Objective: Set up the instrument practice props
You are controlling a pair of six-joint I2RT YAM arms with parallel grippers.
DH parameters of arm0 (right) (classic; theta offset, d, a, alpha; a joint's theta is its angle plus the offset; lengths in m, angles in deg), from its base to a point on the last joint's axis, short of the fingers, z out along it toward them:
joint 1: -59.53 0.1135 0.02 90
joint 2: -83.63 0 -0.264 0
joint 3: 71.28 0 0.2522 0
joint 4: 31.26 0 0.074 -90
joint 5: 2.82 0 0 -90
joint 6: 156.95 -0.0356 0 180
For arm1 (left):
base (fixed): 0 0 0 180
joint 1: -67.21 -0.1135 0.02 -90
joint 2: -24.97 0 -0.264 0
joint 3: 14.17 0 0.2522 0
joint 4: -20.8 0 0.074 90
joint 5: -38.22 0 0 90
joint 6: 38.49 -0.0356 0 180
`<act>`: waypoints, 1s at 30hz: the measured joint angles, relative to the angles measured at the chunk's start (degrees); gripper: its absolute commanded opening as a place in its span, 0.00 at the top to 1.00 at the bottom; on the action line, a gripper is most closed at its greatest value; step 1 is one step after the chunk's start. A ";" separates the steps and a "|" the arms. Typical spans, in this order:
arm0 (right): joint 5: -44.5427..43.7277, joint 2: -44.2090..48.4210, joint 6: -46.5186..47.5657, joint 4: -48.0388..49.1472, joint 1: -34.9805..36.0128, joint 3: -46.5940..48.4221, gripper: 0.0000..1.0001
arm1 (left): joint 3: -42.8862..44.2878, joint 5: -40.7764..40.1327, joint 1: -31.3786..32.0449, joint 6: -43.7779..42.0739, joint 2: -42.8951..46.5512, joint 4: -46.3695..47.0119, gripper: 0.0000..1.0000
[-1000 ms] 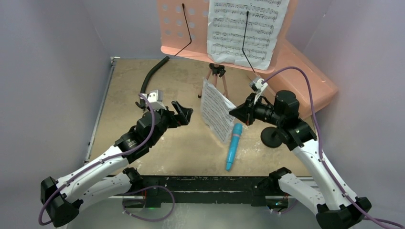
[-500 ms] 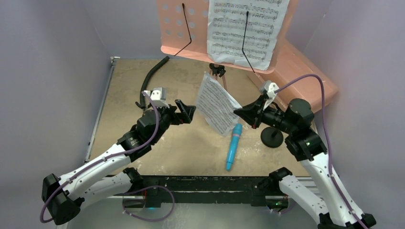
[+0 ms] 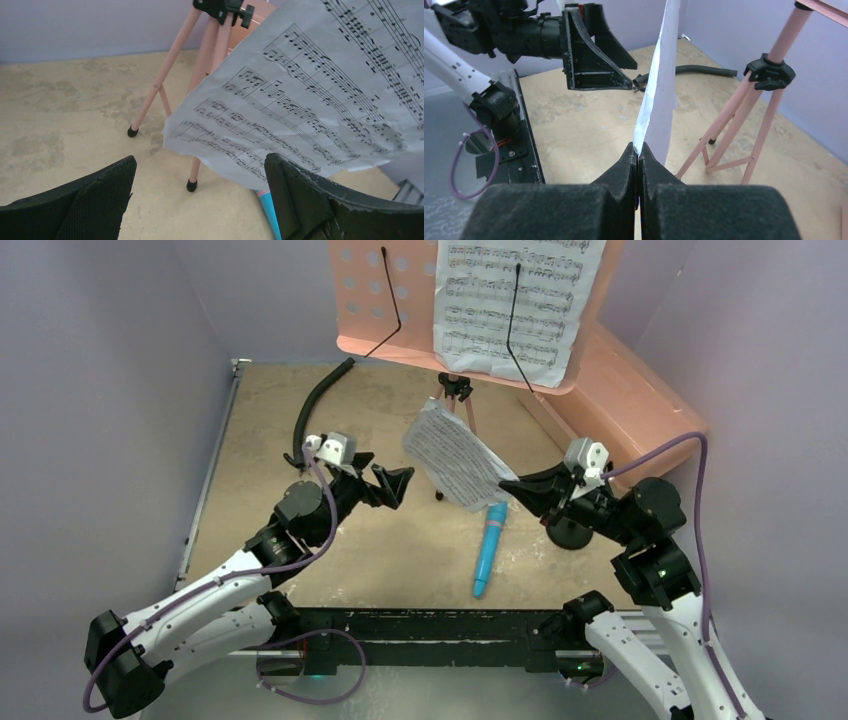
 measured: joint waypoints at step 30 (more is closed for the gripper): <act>6.21 -1.38 14.80 -6.97 0.00 0.50 1.00 | 17.57 34.34 -0.04 -38.27 -10.47 -20.87 0.39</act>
